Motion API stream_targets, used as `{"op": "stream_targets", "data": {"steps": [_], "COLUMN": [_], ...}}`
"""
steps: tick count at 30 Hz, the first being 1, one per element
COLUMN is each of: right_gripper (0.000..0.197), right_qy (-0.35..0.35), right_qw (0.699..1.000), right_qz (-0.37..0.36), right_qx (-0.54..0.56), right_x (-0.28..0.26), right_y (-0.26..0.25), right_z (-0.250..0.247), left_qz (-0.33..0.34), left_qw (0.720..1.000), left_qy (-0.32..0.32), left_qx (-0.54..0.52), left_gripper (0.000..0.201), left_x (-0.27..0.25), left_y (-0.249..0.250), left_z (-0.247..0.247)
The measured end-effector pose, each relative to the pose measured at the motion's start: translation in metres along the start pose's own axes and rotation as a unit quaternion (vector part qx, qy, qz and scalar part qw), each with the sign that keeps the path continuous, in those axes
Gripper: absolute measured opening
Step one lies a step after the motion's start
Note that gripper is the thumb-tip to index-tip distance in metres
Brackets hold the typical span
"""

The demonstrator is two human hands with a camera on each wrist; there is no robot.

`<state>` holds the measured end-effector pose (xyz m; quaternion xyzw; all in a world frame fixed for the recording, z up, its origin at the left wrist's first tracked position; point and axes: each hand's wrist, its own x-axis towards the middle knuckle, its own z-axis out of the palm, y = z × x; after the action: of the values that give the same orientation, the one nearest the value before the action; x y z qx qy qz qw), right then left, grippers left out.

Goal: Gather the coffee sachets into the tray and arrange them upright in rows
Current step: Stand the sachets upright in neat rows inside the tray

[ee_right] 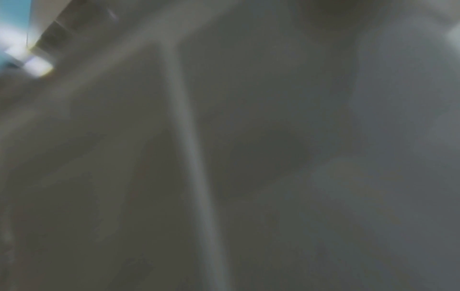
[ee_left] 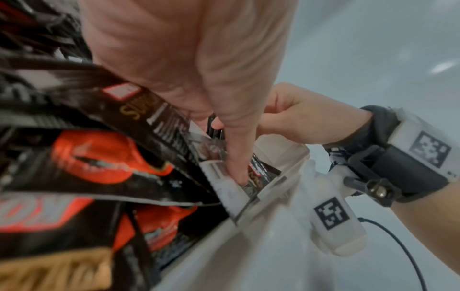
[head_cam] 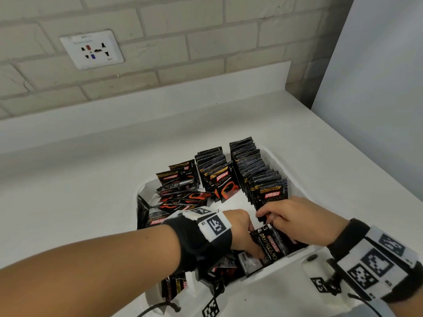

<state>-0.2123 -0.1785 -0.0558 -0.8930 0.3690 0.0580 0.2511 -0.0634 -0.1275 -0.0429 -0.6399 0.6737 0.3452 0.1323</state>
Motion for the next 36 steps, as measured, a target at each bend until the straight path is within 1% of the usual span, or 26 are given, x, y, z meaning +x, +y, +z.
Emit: {"op": "stream_targets", "data": {"steps": [3,7,10,14,17,20,22,24,26,28,30,34,36], "right_gripper": [0.034,0.034,0.036,0.036,0.037,0.037,0.036,0.033,0.030,0.030,0.032,0.033,0.034], "right_qy": [-0.004,-0.004,-0.005,-0.012,-0.020,-0.019,-0.020,-0.019,-0.017,-0.025,-0.034,-0.051,-0.059], "right_qw": [1.000,1.000,1.000,0.999,0.997,0.992,0.991,0.991,0.995,0.996,0.995,0.994,0.993], "right_qz": [0.004,0.002,0.002,-0.006,-0.005,-0.010,-0.011,-0.024,-0.049,-0.075,-0.090,-0.101,-0.105], "right_qx": [0.009,0.023,0.026,0.040,0.069,0.125,0.134,0.128,0.081,0.034,0.014,0.001,-0.005], "right_x": [0.001,0.001,0.002,0.003,0.003,0.002,0.000,-0.001,-0.002,-0.002,-0.003,-0.004,-0.005], "right_y": [0.002,0.003,0.003,0.005,0.005,0.006,0.005,0.003,0.001,-0.001,-0.003,-0.001,0.000], "right_z": [0.001,0.001,0.001,0.000,-0.002,-0.006,-0.008,-0.009,-0.008,-0.007,-0.007,-0.005,-0.004], "left_qz": [-0.009,-0.019,-0.017,-0.002,0.000,0.003,0.018,0.036,0.055,0.078,0.084,0.101,0.113], "left_qw": [1.000,0.999,0.999,0.999,0.999,0.996,0.990,0.986,0.984,0.980,0.979,0.975,0.975], "left_qy": [-0.012,-0.018,-0.024,0.000,0.002,0.045,0.055,0.052,0.051,0.034,0.005,-0.056,-0.077], "left_qx": [0.000,0.020,0.021,0.033,0.036,0.076,0.129,0.156,0.162,0.178,0.187,0.190,0.173], "left_gripper": [0.044,0.048,0.043,0.037,0.032,0.031,0.028,0.034,0.033,0.035,0.038,0.044,0.049], "left_x": [-0.001,-0.005,-0.008,-0.015,-0.024,-0.029,-0.033,-0.036,-0.037,-0.042,-0.047,-0.051,-0.053], "left_y": [-0.001,0.003,0.004,0.006,0.005,0.003,0.004,0.002,-0.003,-0.006,-0.007,-0.005,-0.005], "left_z": [-0.003,-0.006,-0.009,-0.014,-0.016,-0.012,-0.009,-0.005,-0.002,-0.005,-0.010,-0.023,-0.028]}}
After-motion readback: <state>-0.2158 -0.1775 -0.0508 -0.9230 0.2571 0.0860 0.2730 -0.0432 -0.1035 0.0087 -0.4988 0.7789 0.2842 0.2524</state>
